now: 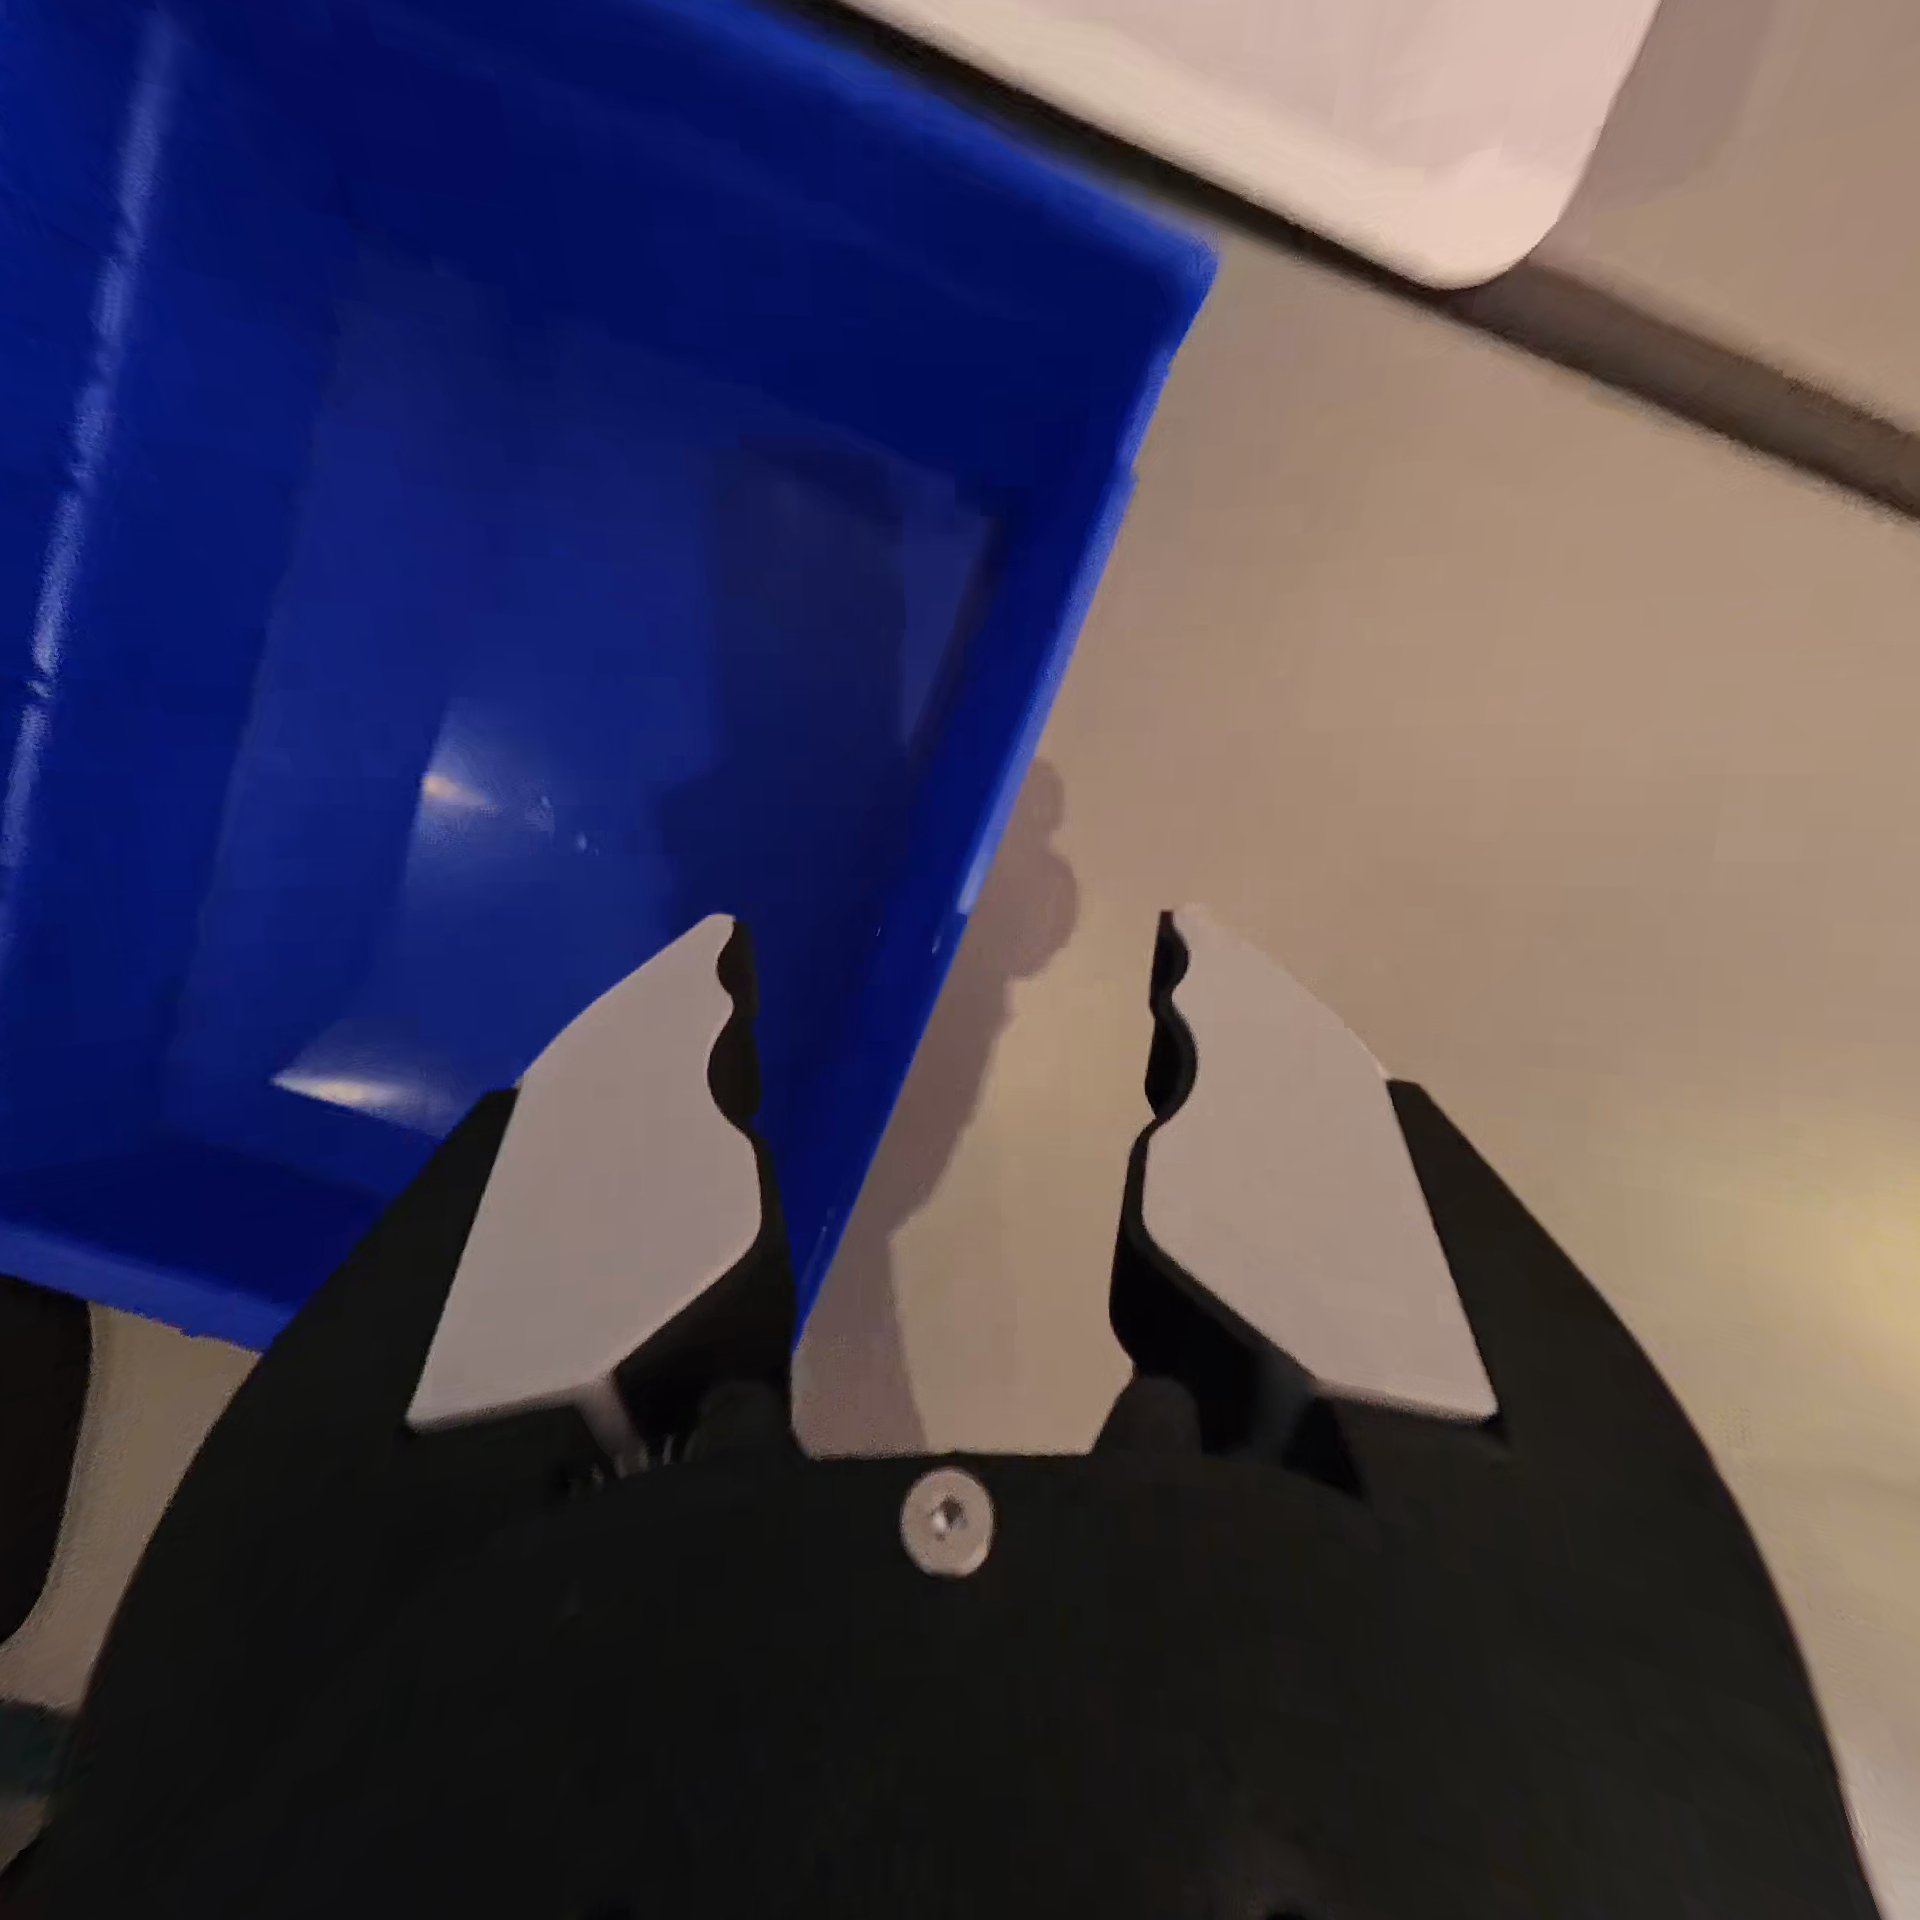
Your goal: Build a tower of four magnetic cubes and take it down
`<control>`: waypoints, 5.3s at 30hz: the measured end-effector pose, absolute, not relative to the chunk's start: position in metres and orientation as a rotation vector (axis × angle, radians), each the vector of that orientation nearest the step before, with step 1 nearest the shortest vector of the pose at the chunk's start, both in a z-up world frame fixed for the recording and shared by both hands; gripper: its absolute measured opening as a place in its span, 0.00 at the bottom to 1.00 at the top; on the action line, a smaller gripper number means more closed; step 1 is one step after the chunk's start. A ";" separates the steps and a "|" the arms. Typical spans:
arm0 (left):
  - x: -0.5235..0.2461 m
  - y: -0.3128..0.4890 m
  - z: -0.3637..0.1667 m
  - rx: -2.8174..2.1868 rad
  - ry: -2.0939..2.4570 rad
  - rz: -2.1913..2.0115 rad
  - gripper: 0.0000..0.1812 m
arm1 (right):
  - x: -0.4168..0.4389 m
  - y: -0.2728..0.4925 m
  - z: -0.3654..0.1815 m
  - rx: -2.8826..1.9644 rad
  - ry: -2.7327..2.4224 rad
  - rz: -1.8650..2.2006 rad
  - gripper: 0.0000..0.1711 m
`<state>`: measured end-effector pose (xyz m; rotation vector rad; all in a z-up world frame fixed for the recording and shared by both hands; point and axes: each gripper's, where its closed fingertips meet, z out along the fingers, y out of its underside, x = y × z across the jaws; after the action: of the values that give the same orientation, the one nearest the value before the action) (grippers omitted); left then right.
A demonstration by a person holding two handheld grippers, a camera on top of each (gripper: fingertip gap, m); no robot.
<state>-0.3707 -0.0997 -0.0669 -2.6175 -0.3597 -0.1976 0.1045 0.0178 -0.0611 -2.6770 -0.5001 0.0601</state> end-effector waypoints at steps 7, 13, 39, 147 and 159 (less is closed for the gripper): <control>-0.365 -0.108 -0.093 -2.754 -0.347 -0.173 0.39 | 0.095 -0.001 -0.114 -2.851 -0.645 0.115 0.13; -0.364 -0.106 -0.117 -2.862 -0.319 -0.122 0.22 | 0.104 -0.003 -0.119 -2.954 -0.614 0.240 0.07; -0.272 -0.025 -0.117 -2.844 0.298 0.213 0.13 | 0.430 0.017 -0.120 -2.887 0.026 0.405 0.05; -0.095 -0.066 -0.007 -1.978 1.389 0.000 0.26 | 0.370 0.041 0.044 -2.001 -0.591 0.417 0.13; 0.102 -0.055 -0.038 -1.844 1.671 -0.126 0.00 | 0.369 0.036 0.045 -1.991 -0.597 0.490 0.13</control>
<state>0.1024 -0.0546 -0.0377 -1.8445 1.6713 -0.1257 0.3691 0.0357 0.0450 -1.9906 -0.5968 0.4897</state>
